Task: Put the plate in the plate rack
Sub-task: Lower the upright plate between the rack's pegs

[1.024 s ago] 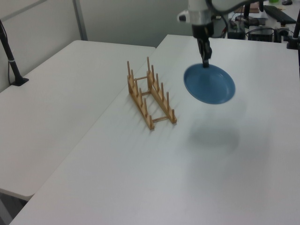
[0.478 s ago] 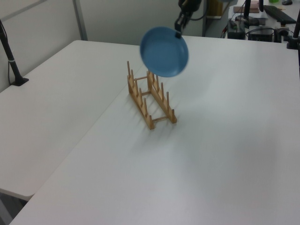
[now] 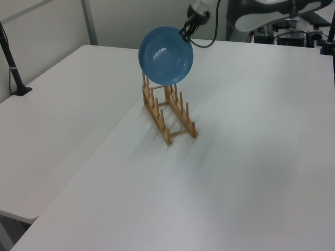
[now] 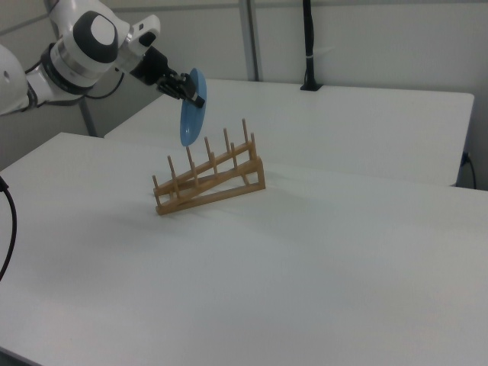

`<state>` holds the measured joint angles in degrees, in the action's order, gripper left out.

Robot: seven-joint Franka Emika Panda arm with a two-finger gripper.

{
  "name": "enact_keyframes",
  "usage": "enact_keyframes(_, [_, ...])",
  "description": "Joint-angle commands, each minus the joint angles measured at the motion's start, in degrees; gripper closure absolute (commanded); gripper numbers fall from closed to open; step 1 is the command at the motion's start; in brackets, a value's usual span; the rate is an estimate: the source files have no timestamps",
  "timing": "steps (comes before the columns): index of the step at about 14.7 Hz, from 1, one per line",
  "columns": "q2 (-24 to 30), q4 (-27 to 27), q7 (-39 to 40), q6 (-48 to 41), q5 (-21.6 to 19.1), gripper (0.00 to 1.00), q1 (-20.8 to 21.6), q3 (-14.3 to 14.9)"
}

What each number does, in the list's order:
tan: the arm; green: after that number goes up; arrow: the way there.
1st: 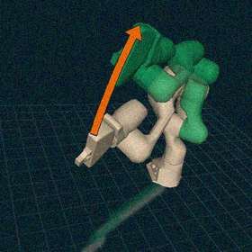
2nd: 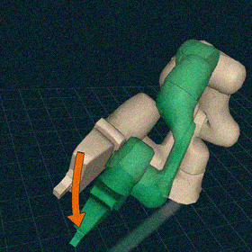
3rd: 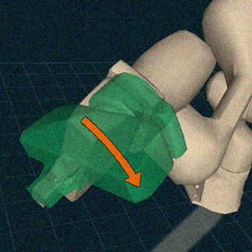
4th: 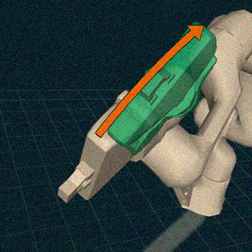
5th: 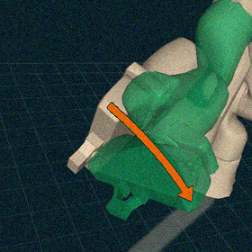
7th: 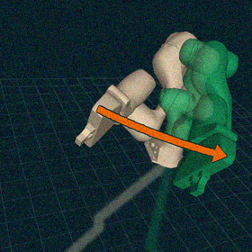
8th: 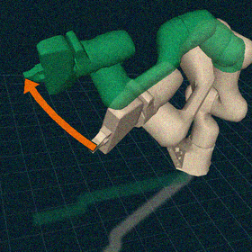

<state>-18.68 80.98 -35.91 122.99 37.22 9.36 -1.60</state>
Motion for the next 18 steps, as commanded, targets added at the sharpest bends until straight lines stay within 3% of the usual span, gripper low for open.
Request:
enact_keyframes(1, [-1.27, 1.54, -5.13, 1.64, 5.93, 1.0, 0.66, 0.37])
enact_keyframes(8, [-5.4, 1.9, -6.63, 2.61, 10.85, 1.0, 1.63, 0.37])
enact_keyframes(9, [-5.58, 2.07, -6.63, 2.78, 11.56, 0.94, 1.63, 0.37])
enact_keyframes(12, [-5.84, 2.34, -6.37, 2.78, 11.83, 0.44, 1.63, 0.37])
enact_keyframes(14, [-5.76, 2.34, -6.46, 2.7, 11.74, 0.02, 1.72, 0.37])
enact_keyframes(18, [-4.8, 1.72, -6.55, 2.0, 10.77, 0.0, 2.86, 0.29])
